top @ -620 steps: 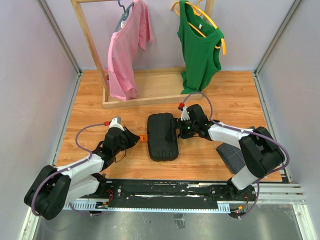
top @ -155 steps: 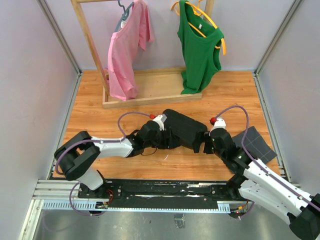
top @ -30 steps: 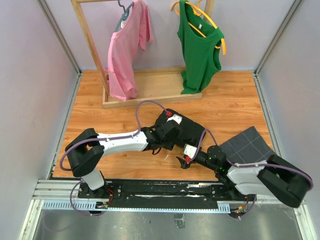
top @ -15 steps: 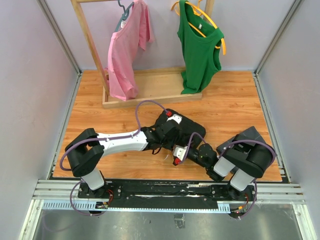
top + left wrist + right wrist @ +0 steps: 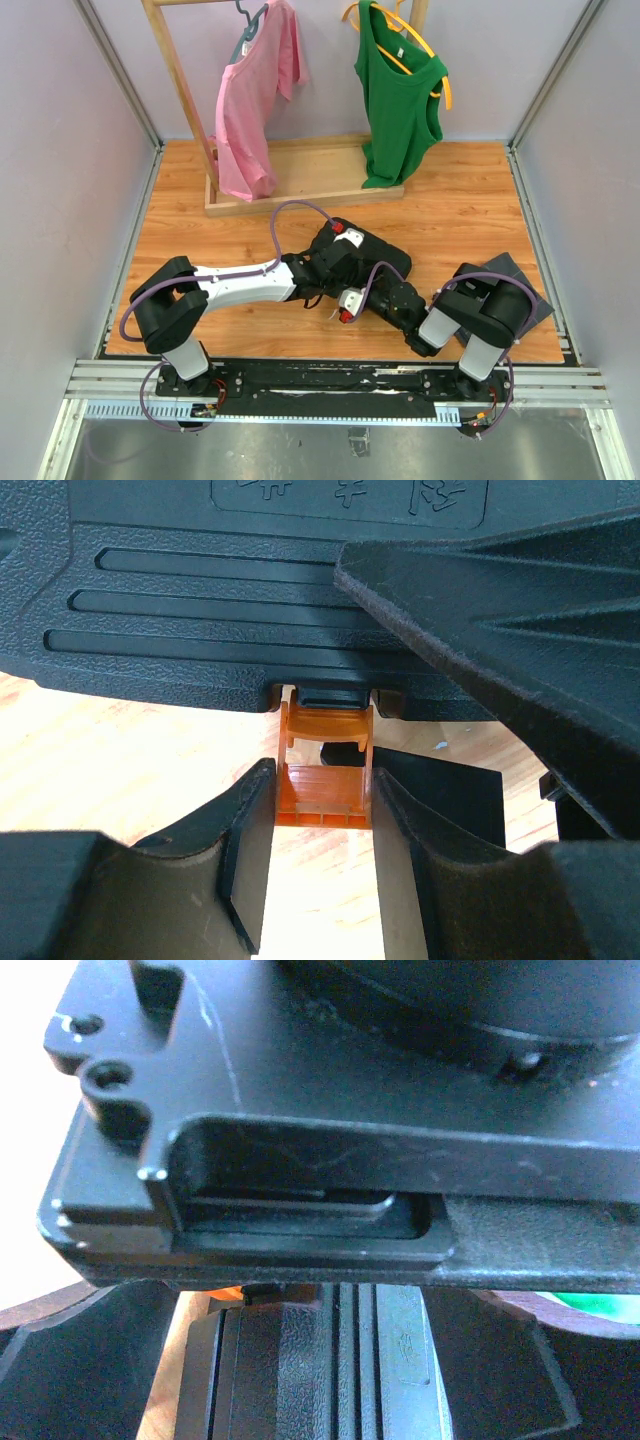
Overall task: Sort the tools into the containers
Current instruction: Close the storage box at the center of the board.
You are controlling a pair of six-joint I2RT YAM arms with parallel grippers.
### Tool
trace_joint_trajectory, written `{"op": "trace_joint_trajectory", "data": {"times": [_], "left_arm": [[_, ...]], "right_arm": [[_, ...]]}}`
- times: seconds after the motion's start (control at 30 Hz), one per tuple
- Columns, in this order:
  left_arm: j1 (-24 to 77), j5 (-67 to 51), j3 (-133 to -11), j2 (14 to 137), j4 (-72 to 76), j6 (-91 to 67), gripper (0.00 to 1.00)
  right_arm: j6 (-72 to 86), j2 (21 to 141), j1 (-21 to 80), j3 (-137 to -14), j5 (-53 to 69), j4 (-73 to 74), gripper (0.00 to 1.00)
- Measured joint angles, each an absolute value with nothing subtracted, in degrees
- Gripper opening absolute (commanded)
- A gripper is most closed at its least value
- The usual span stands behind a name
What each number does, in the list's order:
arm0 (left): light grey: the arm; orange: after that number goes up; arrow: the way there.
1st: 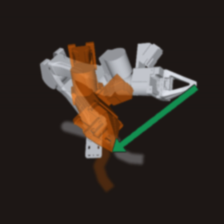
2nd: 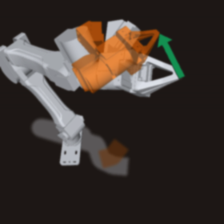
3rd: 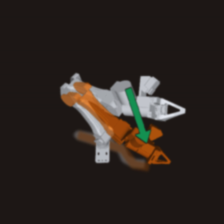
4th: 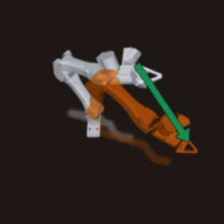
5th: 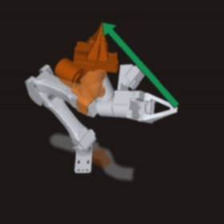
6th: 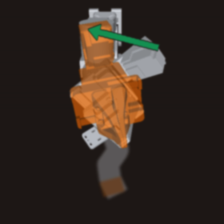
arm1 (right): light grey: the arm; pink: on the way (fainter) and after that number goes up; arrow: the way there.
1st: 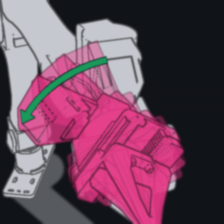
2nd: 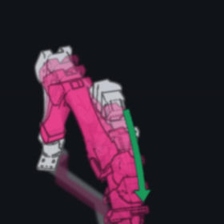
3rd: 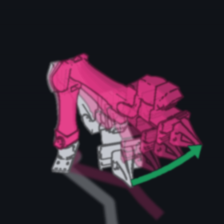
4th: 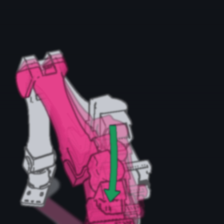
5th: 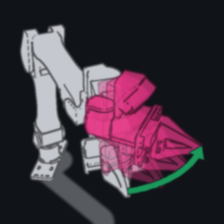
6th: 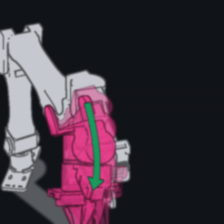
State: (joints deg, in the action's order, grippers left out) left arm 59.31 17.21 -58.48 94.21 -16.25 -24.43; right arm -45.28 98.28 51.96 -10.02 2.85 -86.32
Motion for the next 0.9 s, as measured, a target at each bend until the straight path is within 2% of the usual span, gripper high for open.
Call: {"op": "trace_joint_trajectory", "data": {"times": [0.37,0.73,0.9], "left_arm": [[59.3,17.3,-58.2,92.2,-14.2,-25.3,0.58],[59.2,19.0,-54.9,87.2,-11.9,-27.3,0.60],[59.0,23.2,-52.3,84.7,-11.9,-29.2,0.60]], "right_arm": [[-44.9,98.3,52.0,-10.3,1.7,-86.4,0.99],[-43.3,98.2,52.0,-10.4,1.3,-86.7,0.99],[-41.7,97.9,52.0,-10.4,0.3,-86.8,0.99]]}}
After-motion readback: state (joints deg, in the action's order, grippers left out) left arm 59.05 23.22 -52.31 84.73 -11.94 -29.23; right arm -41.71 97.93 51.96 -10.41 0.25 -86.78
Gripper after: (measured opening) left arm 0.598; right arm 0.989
